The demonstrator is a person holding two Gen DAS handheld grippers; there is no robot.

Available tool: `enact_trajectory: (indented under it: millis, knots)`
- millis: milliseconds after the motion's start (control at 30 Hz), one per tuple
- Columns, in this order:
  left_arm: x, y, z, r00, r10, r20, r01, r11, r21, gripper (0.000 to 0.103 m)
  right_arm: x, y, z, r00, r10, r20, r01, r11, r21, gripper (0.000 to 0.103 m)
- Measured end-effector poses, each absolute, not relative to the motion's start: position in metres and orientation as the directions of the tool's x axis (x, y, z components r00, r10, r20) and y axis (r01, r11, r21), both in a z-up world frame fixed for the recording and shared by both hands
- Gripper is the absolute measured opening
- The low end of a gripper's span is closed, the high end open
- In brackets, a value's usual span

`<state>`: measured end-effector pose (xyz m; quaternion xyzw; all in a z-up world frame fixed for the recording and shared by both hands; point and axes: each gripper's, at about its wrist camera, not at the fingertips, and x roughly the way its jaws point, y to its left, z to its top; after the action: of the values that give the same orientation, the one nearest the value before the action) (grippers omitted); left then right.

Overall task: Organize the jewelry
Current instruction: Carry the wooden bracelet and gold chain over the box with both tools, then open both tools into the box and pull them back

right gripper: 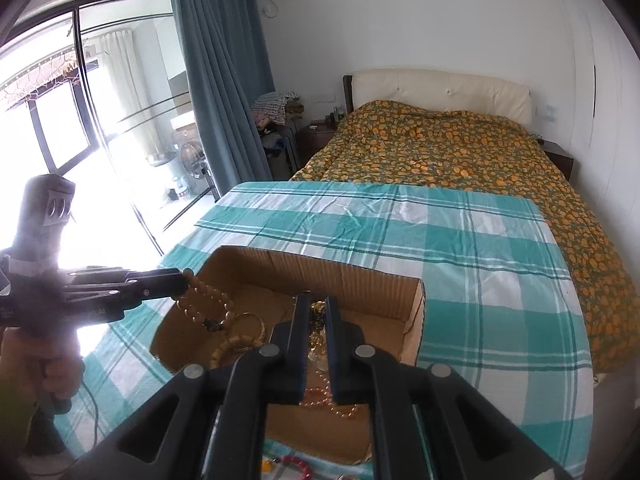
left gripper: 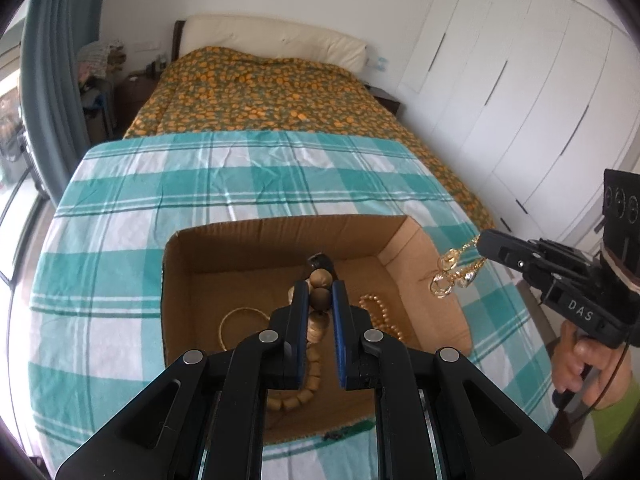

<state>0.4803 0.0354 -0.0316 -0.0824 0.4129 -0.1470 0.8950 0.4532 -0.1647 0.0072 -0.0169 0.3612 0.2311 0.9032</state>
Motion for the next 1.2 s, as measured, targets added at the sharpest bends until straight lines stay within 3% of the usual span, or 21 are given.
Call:
enact_trajectory:
  millis: [267,333,367,400,467,600,767,1200]
  knots:
    - [0.514,0.018,-0.071,0.588,-0.246,-0.771,0.168,0.969,-0.18,0.012,0.507,-0.155,-0.038,0.641,0.315,-0.7,-0.386,0.92,0.061,0.011]
    - [0.51,0.017,-0.076,0.595,-0.201,-0.778,0.145,0.979,-0.142,0.032,0.511,-0.159,-0.045,0.639,0.301,-0.708,-0.359,0.931,0.071,0.02]
    - [0.506,0.017,-0.076,0.603,-0.182,-0.777,0.131,0.983,-0.129,0.056,0.509,-0.161,-0.045,0.644,0.299,-0.704,-0.347,0.935,0.079,0.023]
    - [0.499,0.019,-0.074,0.62,-0.166,-0.767,0.115,0.986,-0.12,0.072,0.506,-0.165,-0.044,0.651,0.301,-0.696,-0.337,0.937,0.091,0.031]
    - [0.484,0.022,-0.07,0.651,-0.145,-0.745,0.097,0.989,-0.108,0.081,0.495,-0.172,-0.04,0.666,0.305,-0.68,-0.326,0.94,0.103,0.035]
    - [0.45,0.025,-0.067,0.662,-0.13,-0.738,0.077,0.991,-0.106,0.082,0.458,-0.181,-0.036,0.677,0.305,-0.669,-0.334,0.938,0.09,0.035]
    - [0.407,0.023,-0.061,0.687,-0.083,-0.722,0.047,0.996,-0.07,0.088,0.404,-0.197,-0.037,0.694,0.292,-0.658,-0.31,0.946,0.094,0.046]
    - [0.343,0.02,-0.058,0.707,-0.032,-0.706,0.019,0.999,-0.027,0.088,0.286,-0.235,-0.077,0.703,0.193,-0.684,-0.213,0.975,0.057,0.046]
